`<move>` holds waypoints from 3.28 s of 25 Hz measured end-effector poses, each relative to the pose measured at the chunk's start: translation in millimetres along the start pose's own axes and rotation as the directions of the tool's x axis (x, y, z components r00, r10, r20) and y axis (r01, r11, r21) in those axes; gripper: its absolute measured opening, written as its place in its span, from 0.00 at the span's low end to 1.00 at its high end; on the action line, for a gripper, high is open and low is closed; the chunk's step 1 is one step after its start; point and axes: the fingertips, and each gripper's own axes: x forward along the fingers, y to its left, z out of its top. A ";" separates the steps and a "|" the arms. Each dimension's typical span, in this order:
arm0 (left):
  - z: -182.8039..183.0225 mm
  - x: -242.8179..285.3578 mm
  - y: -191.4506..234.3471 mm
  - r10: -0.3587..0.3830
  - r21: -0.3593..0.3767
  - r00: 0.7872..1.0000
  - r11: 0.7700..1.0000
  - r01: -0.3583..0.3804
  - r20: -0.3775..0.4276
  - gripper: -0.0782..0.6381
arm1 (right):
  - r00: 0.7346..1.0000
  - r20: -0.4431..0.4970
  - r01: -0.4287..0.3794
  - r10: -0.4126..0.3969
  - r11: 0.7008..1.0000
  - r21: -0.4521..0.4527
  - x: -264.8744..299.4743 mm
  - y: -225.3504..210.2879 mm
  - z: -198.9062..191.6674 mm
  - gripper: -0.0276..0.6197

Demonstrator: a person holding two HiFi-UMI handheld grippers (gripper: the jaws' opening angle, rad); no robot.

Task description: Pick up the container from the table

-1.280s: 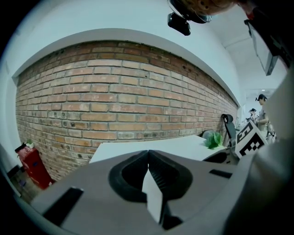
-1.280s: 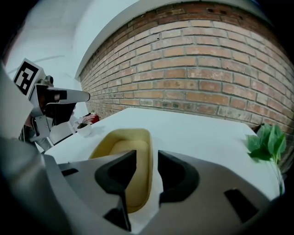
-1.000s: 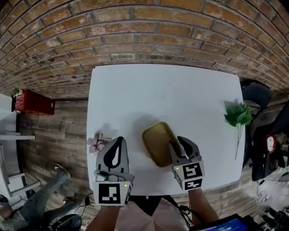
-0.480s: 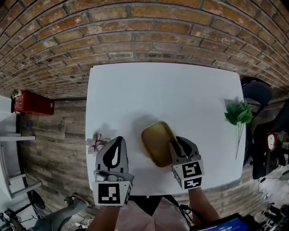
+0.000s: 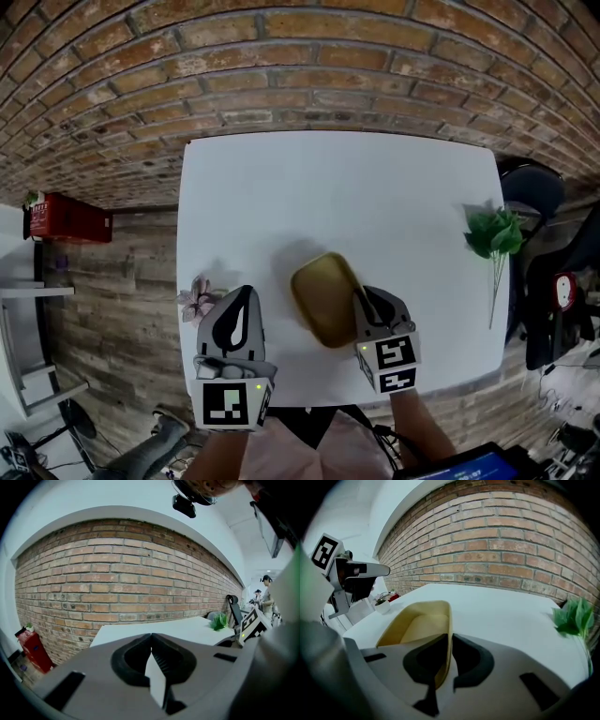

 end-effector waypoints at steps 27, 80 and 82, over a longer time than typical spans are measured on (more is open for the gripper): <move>45.1 -16.0 -4.0 0.001 0.058 0.996 0.998 -0.006 0.094 0.12 | 0.993 0.118 0.032 -0.033 0.999 0.003 -27.3 -0.3 50.1 0.06; 193.5 -92.3 -8.3 -0.023 0.114 0.907 0.993 -0.027 0.420 0.12 | 0.790 0.587 0.248 -0.180 0.968 -0.037 -207.2 2.3 228.0 0.06; 198.8 -91.8 -7.4 -0.024 0.118 0.903 0.993 -0.030 0.430 0.12 | 0.779 0.599 0.260 -0.187 0.965 -0.036 -212.6 1.1 232.2 0.06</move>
